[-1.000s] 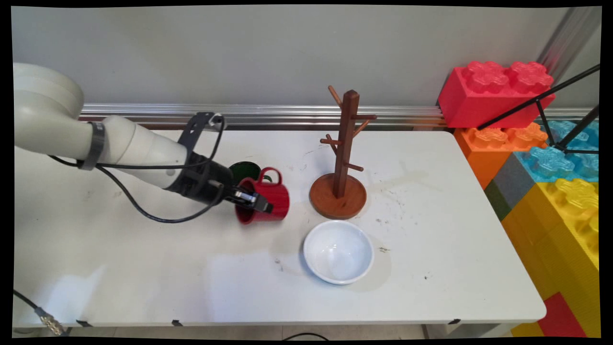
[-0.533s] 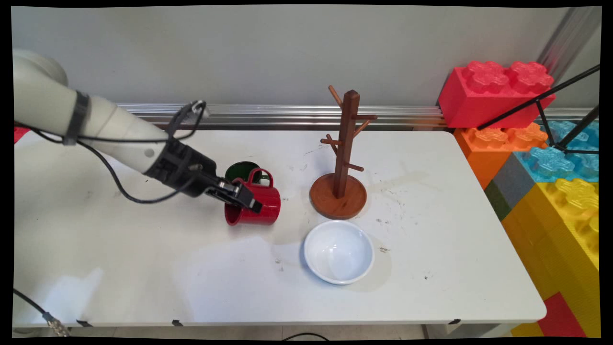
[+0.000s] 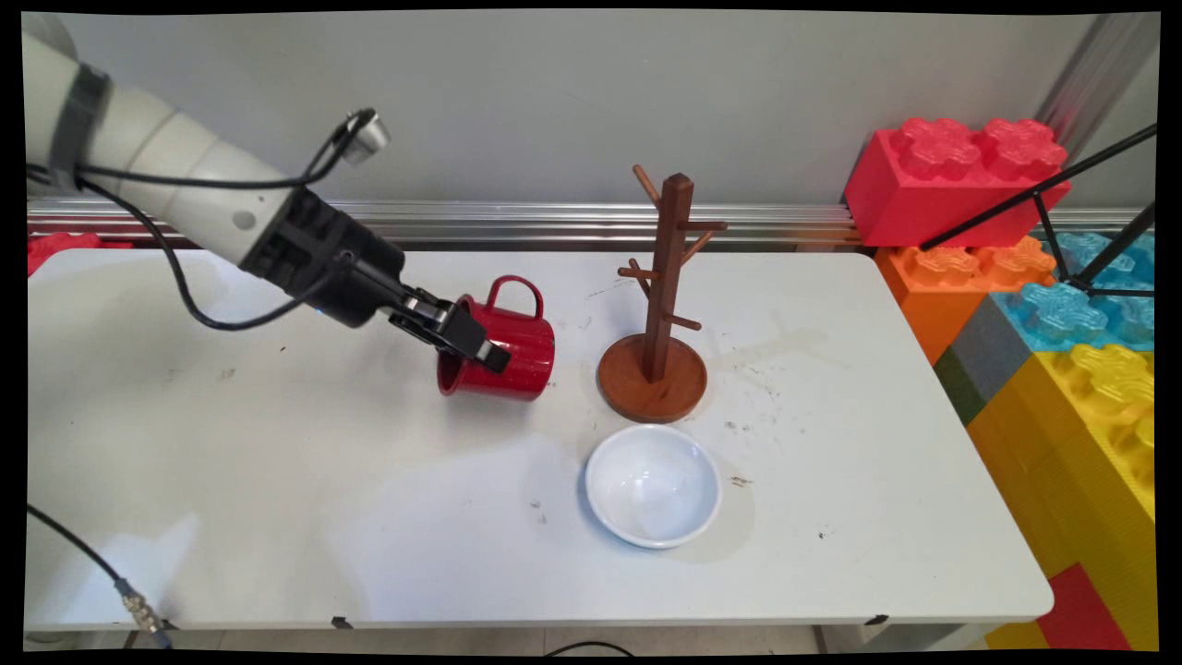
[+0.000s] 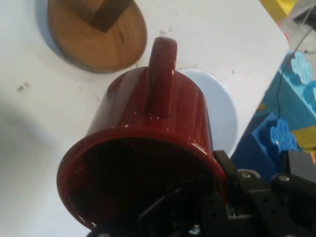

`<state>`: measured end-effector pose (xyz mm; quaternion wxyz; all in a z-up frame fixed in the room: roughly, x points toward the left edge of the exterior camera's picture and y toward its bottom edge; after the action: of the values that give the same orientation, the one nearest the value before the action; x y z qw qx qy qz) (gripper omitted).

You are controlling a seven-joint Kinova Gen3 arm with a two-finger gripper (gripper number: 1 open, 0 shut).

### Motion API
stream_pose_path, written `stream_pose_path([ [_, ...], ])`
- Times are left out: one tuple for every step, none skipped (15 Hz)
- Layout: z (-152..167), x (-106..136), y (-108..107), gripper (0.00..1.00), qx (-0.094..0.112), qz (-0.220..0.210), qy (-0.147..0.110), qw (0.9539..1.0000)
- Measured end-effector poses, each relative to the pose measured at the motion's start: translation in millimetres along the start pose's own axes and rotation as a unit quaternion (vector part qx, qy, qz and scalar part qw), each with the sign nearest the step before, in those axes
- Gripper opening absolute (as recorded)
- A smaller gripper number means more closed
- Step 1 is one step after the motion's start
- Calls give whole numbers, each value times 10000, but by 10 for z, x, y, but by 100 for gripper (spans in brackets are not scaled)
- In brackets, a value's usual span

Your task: Place the picked object on the table

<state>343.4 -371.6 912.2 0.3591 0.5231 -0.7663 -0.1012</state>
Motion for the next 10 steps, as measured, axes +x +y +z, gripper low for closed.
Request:
stream_pose_path([
  [-43,26,29,0,15,73,-29,10000],
  [-89,54,56,0,39,150,-70,9999],
  [-120,70,70,0,64,196,-104,9997],
  [-163,90,88,0,106,260,-155,9995],
  [-210,111,103,0,164,327,-223,9991],
  [-251,130,113,0,237,390,-301,9985],
  [-286,139,116,0,311,435,-369,9979],
  [-307,145,116,0,370,465,-419,9973],
  [-337,153,114,0,459,502,-494,9965],
  [-353,159,115,0,523,527,-546,9957],
])
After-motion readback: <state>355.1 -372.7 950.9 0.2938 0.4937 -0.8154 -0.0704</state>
